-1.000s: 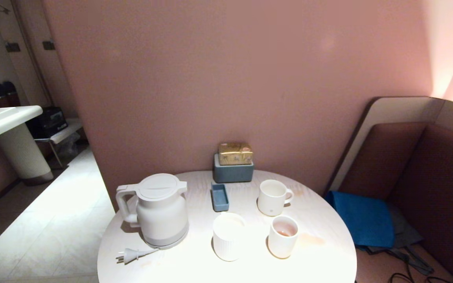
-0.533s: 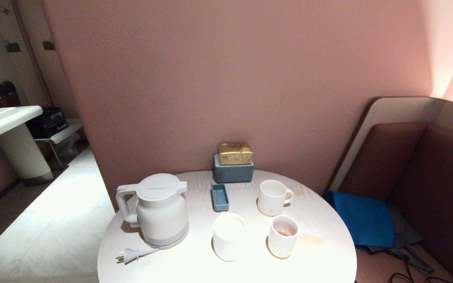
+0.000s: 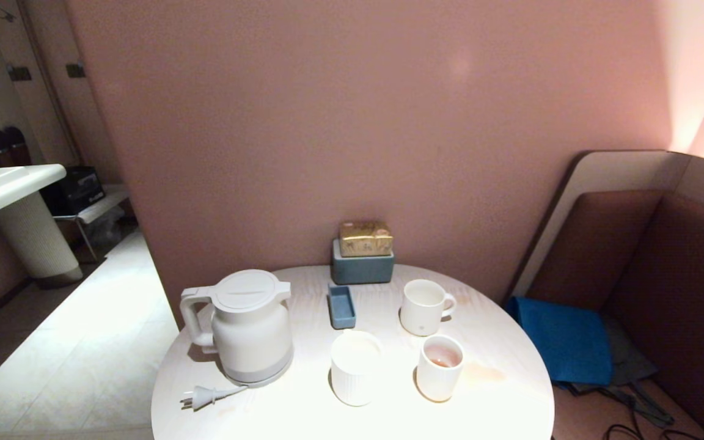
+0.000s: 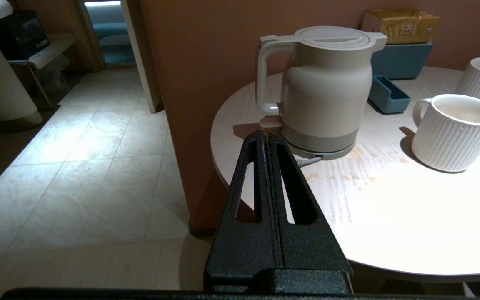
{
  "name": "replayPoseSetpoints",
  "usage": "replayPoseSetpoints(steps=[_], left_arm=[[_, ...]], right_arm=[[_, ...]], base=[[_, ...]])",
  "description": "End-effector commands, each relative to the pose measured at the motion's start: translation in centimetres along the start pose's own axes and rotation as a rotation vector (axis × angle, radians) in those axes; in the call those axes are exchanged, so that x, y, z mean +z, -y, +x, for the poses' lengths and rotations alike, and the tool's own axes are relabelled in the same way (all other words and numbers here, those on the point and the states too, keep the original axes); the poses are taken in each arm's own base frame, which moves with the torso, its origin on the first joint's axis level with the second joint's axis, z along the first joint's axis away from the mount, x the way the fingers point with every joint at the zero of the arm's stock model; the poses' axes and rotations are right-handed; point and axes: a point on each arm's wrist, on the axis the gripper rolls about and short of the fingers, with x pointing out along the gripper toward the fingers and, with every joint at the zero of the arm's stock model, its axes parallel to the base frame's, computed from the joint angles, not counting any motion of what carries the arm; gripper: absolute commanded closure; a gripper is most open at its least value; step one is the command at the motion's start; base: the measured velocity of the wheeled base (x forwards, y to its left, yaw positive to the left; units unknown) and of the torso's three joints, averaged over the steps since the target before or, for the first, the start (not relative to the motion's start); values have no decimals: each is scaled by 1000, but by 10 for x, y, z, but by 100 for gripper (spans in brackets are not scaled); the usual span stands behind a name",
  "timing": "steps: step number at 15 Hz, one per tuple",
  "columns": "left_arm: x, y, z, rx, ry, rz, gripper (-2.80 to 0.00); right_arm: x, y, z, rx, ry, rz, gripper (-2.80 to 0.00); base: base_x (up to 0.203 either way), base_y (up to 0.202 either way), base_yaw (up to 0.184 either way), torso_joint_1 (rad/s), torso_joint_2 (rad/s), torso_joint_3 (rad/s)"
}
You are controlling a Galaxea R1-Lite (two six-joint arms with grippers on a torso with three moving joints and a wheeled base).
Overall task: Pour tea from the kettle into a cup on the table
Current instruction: Pick up the cup
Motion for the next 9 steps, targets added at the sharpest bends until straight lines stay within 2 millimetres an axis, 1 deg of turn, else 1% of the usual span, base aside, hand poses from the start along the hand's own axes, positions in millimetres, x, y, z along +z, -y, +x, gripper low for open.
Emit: replayPoseSetpoints(steps=[1, 3, 4, 7, 9], left_arm=[[0, 0, 0, 0, -1, 1, 0], [0, 0, 0, 0, -1, 1, 0], [0, 0, 0, 0, -1, 1, 0], [0, 0, 0, 0, -1, 1, 0], [0, 0, 0, 0, -1, 1, 0]], right_arm=[[3, 4, 59, 191, -179, -45, 0], [-3, 7, 90, 296, -251, -91, 0], [-12, 8, 107, 335, -303, -91, 0], [-50, 13, 148, 429, -400, -68, 0], [-78, 15, 171, 449, -388, -76, 0]], base=[[0, 0, 0, 0, 0, 0], [0, 0, 0, 0, 0, 0], [0, 0, 0, 0, 0, 0], [0, 0, 0, 0, 0, 0], [0, 0, 0, 0, 0, 0]])
